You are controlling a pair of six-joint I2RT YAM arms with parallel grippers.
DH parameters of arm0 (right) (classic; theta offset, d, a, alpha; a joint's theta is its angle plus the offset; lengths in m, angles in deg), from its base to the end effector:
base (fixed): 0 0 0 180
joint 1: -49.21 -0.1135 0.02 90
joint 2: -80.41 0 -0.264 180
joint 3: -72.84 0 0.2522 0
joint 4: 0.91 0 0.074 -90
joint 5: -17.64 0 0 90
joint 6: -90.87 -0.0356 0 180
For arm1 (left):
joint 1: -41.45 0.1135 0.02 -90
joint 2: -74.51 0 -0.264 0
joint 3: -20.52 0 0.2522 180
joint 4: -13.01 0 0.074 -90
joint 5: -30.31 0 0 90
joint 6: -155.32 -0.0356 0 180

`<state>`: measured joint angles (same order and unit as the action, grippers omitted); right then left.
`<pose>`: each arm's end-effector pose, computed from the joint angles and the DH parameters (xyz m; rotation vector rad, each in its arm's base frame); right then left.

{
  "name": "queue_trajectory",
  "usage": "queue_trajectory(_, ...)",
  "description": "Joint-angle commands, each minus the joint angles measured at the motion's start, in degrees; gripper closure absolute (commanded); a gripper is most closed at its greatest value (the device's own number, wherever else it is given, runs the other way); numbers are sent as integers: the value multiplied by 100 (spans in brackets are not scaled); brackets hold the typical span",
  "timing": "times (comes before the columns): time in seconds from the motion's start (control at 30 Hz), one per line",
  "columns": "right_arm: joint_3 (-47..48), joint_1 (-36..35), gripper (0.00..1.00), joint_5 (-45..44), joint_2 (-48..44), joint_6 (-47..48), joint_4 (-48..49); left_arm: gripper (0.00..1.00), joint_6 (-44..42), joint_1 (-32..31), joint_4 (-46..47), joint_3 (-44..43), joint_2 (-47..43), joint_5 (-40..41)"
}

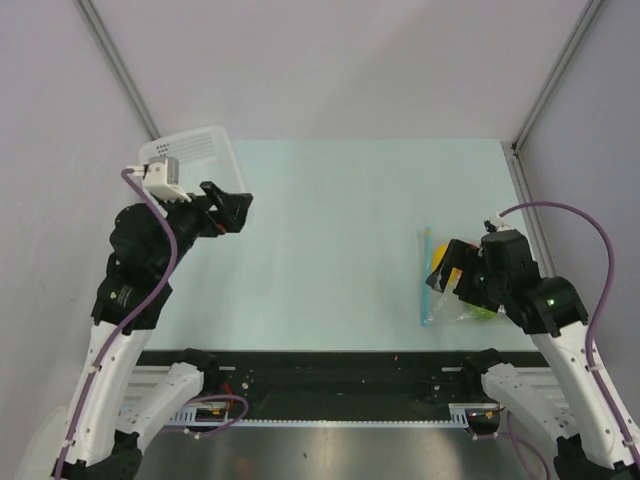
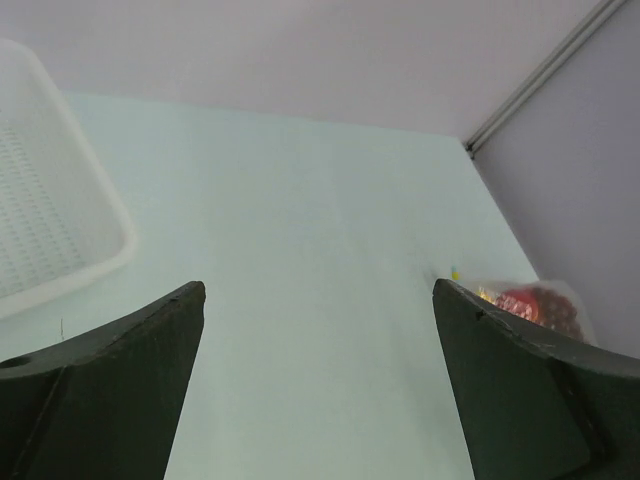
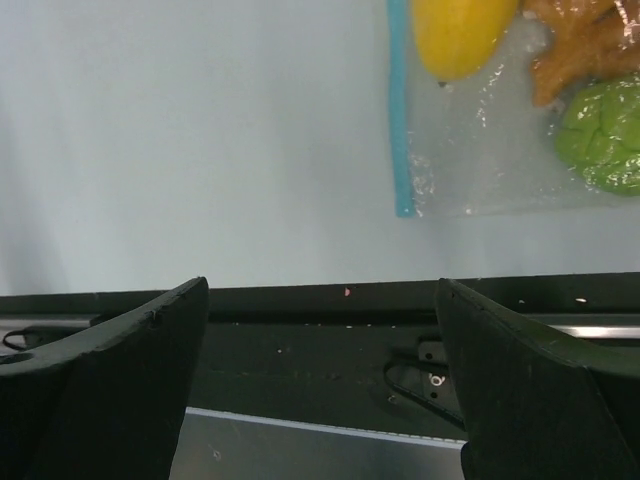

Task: Open the zip-top bag and remove the fake food

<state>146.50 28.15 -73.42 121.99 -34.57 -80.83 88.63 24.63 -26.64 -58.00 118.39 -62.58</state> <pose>0.1027 0.0388 0.3414 0.3155 2.4309 0.4273 0.1396 -0.0441 0.4303 -0.0567 1.6889 -0.5711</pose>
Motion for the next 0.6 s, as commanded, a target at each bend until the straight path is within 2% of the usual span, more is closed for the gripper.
queue_trajectory(0.0, 267, -30, 0, -544, 533, 195, -38, 1, -275, 30, -84, -249, 410, -553)
queue_trajectory(0.13, 601, -12, 0, -869, 1281, 309, -73, 1, -29, -154, 479, -117, 955, -1116)
queue_trajectory(0.23, 917, -12, 0, -1194, 1852, 301, -196, 1, 120, -672, 979, -73, 1648, -1266)
queue_trajectory(0.37, 1392, 14, 0, -1747, 2494, 195, -687, 4, 639, -1348, 2461, 94, 2615, -1783)
queue_trajectory(0.43, 1586, 49, 0, -1792, 2688, 204, -785, 6, 884, -1551, 2885, -11, 3397, -1942)
queue_trajectory(0.57, 1657, 260, 0, -1522, 2627, 353, -803, 14, 1105, -2053, 3685, -747, 4899, -2469)
